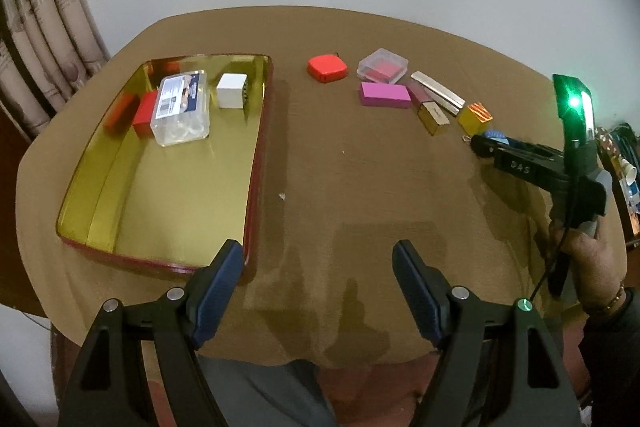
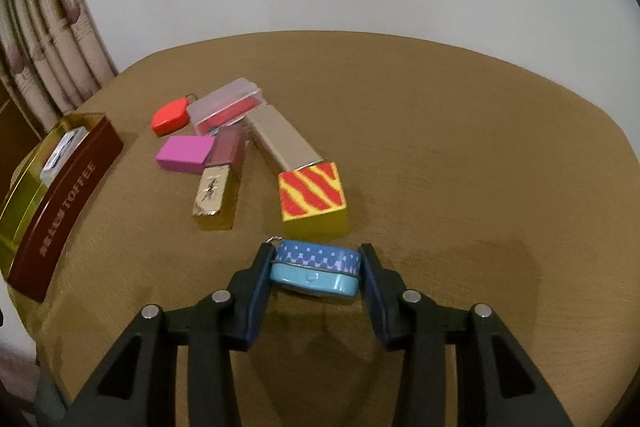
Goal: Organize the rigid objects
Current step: 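Grasp the blue tin keychain with the right tool, then lower the blue keychain into the tin and open the right tool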
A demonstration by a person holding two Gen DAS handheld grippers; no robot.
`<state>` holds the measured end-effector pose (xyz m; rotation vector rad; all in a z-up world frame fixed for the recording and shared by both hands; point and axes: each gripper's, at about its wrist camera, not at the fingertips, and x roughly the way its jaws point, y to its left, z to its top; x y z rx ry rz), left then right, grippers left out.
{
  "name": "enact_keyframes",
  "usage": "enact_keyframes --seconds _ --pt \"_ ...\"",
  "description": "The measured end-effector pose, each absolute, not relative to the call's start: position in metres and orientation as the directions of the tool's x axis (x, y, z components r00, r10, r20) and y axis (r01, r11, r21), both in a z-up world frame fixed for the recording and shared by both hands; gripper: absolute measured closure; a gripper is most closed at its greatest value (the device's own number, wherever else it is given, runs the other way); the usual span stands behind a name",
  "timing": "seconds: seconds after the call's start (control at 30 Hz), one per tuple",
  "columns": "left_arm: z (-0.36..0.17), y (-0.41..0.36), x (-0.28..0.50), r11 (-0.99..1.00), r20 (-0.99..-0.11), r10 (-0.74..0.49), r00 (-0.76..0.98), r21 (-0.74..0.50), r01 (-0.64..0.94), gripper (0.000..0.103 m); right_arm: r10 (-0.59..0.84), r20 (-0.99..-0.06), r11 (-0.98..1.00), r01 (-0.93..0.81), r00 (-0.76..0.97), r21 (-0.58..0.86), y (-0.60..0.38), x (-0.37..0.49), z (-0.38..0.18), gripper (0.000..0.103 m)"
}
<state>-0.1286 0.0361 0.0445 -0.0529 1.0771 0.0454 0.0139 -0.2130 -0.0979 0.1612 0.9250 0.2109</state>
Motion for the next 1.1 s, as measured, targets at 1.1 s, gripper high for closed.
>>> enact_keyframes --seconds 1.1 --pt "0.056 0.133 -0.193 0.969 -0.832 0.118 0.542 -0.024 -0.247 0.025 0.334 -0.904 0.655 -0.755 0.265 0.021 0.093 0.065 -0.018 0.06"
